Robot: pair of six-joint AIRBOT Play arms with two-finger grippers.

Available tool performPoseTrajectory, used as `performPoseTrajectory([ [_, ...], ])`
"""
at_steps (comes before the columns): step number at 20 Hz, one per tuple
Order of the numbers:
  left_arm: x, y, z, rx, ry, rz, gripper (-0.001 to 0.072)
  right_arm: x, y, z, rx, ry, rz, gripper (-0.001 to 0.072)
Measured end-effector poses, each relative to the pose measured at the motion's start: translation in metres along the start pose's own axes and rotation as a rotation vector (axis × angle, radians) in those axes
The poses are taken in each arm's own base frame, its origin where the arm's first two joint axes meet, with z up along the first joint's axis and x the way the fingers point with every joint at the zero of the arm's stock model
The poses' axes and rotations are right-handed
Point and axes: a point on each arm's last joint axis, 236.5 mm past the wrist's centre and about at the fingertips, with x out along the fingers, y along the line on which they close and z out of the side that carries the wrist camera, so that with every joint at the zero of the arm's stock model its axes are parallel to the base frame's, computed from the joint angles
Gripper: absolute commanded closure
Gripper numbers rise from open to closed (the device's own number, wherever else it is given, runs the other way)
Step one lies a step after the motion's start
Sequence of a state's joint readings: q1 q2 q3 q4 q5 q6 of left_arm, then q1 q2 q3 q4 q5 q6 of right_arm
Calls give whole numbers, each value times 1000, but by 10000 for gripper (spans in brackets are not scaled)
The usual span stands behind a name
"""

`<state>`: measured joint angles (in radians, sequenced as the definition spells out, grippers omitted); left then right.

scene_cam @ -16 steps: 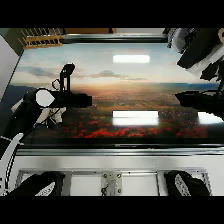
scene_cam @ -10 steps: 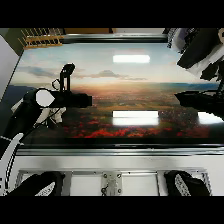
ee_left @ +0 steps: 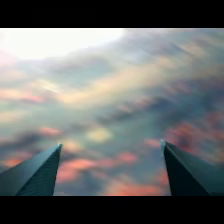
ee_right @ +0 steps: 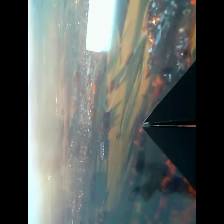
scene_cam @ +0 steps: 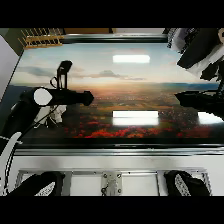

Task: Fold the clothes and pants, and hang the long-sleeved shirts on hangers.

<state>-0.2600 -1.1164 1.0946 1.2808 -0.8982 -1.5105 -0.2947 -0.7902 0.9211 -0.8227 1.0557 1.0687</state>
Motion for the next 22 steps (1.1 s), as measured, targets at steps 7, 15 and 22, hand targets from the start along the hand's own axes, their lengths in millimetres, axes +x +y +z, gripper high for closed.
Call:
performPoseTrajectory([
  [7,9,167,-30,-132,174,359,23,0,0,0,0,0,0,695],
  [15,66,211,-104,-240,433,382,701,0,0,0,0,-1,0,695],
  [22,55,29,-47,-96,270,16,701,0,0,0,0,-1,0,695],
])
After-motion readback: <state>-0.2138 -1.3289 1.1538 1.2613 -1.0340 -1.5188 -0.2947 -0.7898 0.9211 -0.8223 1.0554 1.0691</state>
